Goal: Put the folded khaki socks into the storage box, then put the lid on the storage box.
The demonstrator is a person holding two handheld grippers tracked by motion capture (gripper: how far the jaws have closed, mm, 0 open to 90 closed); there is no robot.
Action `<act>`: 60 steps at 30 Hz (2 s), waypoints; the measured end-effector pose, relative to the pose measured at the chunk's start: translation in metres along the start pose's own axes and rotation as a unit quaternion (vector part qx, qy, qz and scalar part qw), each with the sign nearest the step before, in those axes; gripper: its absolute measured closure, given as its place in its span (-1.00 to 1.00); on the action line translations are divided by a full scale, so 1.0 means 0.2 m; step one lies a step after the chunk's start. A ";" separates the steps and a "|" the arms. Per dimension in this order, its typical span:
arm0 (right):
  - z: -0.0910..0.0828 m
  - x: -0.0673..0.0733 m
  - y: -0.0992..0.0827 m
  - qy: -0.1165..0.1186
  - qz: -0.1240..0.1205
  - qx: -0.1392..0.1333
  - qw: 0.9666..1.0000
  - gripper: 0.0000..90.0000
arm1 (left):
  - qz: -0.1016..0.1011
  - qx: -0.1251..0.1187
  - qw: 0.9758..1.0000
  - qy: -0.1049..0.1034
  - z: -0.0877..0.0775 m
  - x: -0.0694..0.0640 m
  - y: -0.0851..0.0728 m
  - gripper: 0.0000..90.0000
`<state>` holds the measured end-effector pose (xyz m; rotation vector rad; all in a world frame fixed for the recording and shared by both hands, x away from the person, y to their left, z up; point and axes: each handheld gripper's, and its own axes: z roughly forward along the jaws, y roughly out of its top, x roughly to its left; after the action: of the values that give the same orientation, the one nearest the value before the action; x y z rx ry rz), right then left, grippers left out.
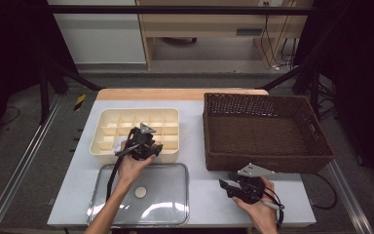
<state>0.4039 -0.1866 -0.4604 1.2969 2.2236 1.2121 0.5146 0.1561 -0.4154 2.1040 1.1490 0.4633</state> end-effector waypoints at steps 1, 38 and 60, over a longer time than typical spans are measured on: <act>0.00 0.00 0.00 0.003 0.002 -0.001 1.000 0.19 | 0.002 -0.018 1.000 -0.001 -0.04 0.01 -0.01 0.24; 0.03 0.16 0.08 0.037 -0.012 -0.040 0.998 -0.01 | -0.074 -0.102 0.992 0.006 -0.59 0.33 -0.71 -0.14; 0.22 0.24 0.13 0.063 0.002 -0.027 0.998 0.02 | -0.097 -0.050 0.993 0.040 -0.55 0.45 -0.85 0.02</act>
<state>0.4191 -0.1189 -0.4583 1.2377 2.2579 1.3823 0.3980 0.3374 -0.4606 1.8808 1.3336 0.5054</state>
